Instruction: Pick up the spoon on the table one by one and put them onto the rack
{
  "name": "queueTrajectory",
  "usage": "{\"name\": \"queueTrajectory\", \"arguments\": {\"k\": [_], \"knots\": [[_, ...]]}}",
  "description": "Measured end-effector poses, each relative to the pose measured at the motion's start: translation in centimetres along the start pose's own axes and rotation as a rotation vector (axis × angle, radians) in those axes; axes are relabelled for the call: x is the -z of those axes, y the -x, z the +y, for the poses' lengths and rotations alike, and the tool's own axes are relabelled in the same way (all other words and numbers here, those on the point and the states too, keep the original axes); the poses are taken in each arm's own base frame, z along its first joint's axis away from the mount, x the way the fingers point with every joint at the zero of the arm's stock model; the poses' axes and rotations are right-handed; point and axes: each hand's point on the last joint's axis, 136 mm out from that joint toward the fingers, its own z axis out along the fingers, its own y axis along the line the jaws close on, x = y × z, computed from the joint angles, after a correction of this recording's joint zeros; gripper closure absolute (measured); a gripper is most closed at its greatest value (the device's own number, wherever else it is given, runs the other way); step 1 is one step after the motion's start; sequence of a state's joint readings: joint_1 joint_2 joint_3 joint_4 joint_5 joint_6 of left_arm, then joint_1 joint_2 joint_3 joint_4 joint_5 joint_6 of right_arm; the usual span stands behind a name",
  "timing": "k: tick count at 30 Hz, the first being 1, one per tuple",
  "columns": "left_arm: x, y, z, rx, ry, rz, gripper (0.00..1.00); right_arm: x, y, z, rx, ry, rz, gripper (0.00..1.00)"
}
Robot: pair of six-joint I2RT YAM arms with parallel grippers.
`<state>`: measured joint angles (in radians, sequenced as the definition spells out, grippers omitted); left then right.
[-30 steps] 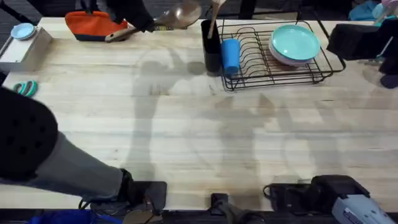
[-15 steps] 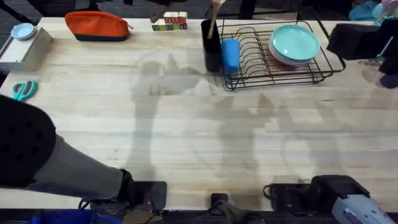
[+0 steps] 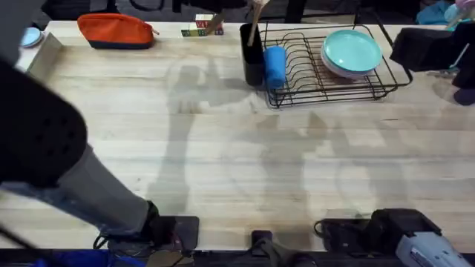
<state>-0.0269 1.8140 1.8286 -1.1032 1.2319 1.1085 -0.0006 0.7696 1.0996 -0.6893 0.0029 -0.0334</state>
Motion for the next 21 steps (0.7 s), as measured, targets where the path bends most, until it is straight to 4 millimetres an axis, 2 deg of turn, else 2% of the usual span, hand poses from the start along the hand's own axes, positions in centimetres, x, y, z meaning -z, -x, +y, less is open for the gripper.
{"name": "queueTrajectory", "arguments": {"k": [5, 8, 13, 21], "knots": [[-1.3, -1.0, 1.3, 0.031, -0.067, -0.11, 0.959, 0.0, 0.0, 0.0, 0.0, 0.0, 0.0, 0.003], [-1.9, -0.9, 1.4, 0.037, -0.108, -0.169, 0.959, 0.0, 0.0, 0.0, 0.0, 0.0, 0.0, 0.003], [-3.4, -0.1, 0.3, 0.038, -0.174, -0.217, 0.959, 0.0, 0.0, 0.0, 0.0, 0.0, 0.0, 0.003], [-6.7, 1.5, -1.9, -0.061, -0.262, -0.242, 0.959, 0.0, 0.0, 0.0, 0.0, 0.0, 0.0, 0.004]]}}
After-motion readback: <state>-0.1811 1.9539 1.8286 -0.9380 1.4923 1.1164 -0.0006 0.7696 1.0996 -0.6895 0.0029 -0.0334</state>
